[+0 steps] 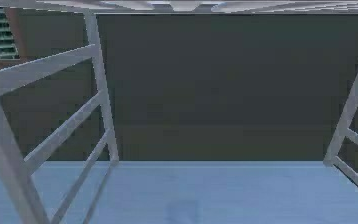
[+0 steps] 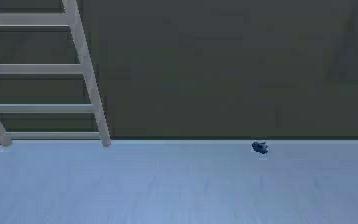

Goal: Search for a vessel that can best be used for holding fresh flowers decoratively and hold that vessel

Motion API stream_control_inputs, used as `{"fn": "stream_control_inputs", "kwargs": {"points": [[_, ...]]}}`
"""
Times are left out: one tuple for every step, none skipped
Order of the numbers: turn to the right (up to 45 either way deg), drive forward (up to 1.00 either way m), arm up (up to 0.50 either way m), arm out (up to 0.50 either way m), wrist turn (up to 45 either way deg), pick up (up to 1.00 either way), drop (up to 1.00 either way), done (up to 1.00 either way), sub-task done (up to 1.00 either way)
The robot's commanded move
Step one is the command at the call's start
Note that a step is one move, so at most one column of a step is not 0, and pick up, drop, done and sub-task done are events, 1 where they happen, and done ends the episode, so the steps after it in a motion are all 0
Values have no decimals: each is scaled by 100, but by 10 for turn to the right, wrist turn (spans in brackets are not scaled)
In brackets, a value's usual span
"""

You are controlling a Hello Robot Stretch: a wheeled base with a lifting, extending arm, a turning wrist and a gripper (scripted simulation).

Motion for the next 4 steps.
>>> {"fn": "stream_control_inputs", "kwargs": {"points": [[-450, 0, 0, 0, 0, 0, 0, 0, 0], [-450, 0, 0, 0, 0, 0, 0, 0, 0], [-150, 0, 0, 0, 0, 0, 0, 0, 0], [0, 100, 0, 0, 0, 0, 0, 0, 0]]}}
